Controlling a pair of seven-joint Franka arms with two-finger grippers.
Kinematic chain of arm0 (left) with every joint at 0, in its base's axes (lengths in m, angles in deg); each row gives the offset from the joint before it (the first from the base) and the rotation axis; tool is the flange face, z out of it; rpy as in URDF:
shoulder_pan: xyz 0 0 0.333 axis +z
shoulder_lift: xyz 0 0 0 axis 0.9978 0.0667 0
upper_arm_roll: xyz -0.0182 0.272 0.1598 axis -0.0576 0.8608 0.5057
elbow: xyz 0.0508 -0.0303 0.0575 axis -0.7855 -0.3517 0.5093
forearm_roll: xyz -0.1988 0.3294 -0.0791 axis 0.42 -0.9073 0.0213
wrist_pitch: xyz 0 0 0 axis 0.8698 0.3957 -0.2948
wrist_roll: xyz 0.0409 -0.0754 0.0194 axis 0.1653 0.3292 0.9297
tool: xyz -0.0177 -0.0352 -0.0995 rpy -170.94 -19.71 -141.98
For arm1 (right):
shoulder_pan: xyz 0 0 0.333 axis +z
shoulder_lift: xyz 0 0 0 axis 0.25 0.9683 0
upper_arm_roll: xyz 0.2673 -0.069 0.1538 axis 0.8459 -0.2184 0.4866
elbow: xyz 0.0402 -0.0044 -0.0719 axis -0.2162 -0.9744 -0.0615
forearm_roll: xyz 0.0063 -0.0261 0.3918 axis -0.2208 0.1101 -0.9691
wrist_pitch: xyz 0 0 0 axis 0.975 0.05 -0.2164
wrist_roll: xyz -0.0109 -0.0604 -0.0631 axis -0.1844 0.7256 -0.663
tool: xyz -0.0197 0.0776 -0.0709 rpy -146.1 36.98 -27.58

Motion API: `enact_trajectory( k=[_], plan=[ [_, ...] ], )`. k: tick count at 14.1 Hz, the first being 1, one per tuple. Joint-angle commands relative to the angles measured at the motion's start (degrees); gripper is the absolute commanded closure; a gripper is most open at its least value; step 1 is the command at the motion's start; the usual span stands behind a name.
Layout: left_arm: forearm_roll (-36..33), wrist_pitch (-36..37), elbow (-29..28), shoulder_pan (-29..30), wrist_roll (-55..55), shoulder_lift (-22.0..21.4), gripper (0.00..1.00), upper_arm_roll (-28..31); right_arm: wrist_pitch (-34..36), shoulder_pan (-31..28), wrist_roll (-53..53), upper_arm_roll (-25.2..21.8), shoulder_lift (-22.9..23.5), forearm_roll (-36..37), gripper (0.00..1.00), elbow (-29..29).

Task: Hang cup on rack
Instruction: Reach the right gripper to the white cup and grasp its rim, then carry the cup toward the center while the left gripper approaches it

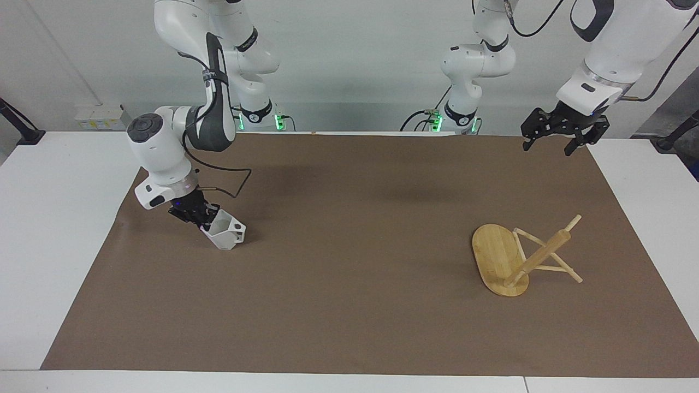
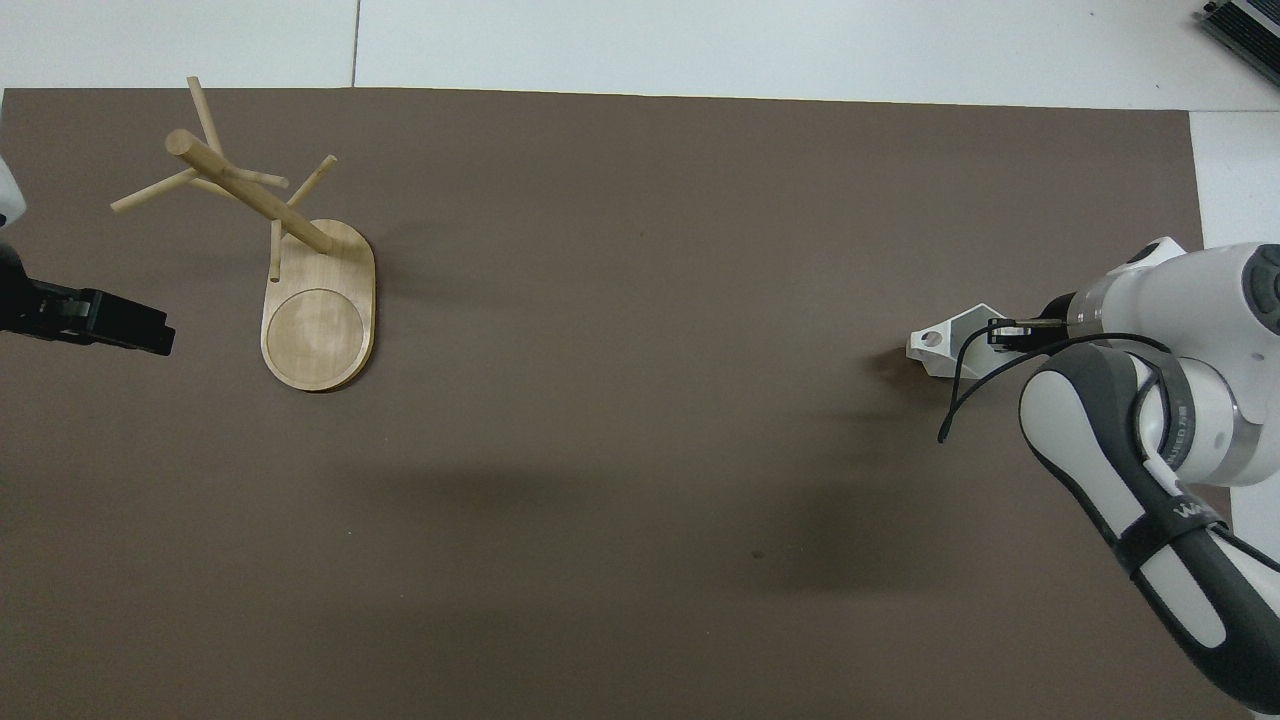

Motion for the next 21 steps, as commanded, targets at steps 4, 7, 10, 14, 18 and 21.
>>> enact_trajectory(
  k=[4,7,10,14,18,21],
  plan=[
    [-0.97,0.15,-0.76,0.64,0.29,-0.95,0.00,-0.54,19.93,-0.93,-0.01,0.24,-1.49,0.35,1.00,14.36],
    [-0.97,1.46,-0.84,-0.14,0.55,-1.13,0.00,-0.54,29.96,-1.02,-1.67,0.24,-3.86,0.26,1.00,22.10],
    [-0.71,-1.33,-3.39,-0.41,-1.89,-2.27,0.00,-1.07,35.51,-1.28,-4.84,-0.28,-6.41,-6.47,1.00,26.86],
    [5.78,-6.34,-7.16,0.11,-13.22,-3.50,0.00,-1.07,35.88,-3.05,-9.24,-0.02,-7.56,-23.45,1.00,27.75],
    [13.25,-11.71,-11.82,0.29,-27.10,-5.08,0.00,-1.07,35.09,1.87,-4.52,1.21,-8.09,-27.59,1.00,26.87],
    [19.76,-14.52,-15.07,-0.06,-36.59,-6.22,0.00,-0.98,31.49,6.44,-1.60,1.30,-7.74,-30.57,1.00,26.26]
  ],
)
